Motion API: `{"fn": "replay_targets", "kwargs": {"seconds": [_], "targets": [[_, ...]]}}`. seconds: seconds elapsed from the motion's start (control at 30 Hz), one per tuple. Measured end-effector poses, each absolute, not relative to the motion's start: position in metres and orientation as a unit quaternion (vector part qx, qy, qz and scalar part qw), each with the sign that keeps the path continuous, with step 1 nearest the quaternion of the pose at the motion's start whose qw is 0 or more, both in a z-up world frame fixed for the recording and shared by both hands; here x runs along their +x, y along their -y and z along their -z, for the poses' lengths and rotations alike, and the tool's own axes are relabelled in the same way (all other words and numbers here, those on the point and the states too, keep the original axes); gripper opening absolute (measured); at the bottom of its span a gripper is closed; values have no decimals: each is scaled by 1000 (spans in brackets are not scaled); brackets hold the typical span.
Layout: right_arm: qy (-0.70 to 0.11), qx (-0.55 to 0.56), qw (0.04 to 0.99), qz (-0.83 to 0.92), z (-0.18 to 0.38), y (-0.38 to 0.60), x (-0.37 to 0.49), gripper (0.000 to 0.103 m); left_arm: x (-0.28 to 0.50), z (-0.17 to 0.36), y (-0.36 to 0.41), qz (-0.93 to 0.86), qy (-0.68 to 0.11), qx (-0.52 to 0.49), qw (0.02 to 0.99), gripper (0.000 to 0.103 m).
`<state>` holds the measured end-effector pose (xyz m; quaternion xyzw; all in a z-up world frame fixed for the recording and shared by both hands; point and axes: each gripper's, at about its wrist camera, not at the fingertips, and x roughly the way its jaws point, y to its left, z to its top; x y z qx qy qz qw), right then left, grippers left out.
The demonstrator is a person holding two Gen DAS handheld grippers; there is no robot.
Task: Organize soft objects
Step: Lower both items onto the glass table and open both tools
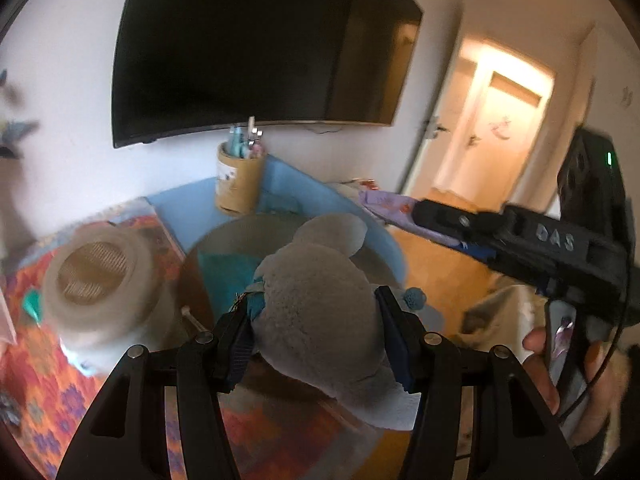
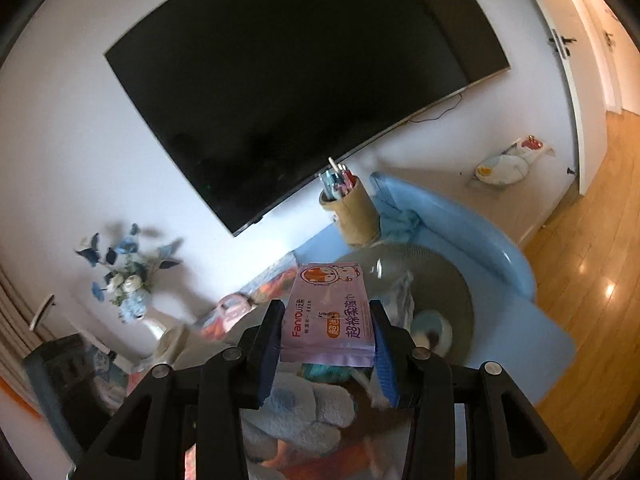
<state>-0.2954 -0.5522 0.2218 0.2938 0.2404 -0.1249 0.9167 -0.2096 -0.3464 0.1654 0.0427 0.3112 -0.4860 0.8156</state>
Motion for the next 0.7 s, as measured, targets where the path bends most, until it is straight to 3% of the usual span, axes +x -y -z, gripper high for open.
{"fn": "replay_targets", "kwargs": {"seconds": [0.27,0.33,0.4,0.47,0.53,0.7], "targets": [[-311,272,904,111,-194,594,-204,40,-197,-134,400,420,-308,91,849,54],[-328,275,897,110,-184,600,-191,40,-195,-129,407,401,-298,100,860,57],[-342,276,892,111,-174,607,-178,41,-191,-122,412,388,-295,108,866,72],[-357,288,881,114,-162,615,-172,45,-191,-115,418,399,-298,120,859,80],[-365,317,869,110,-150,624,-174,56,-195,-113,421,406,-295,137,854,80],[-346,352,862,113,-147,636,-207,58,-202,-110,423,404,-284,153,856,83]]}}
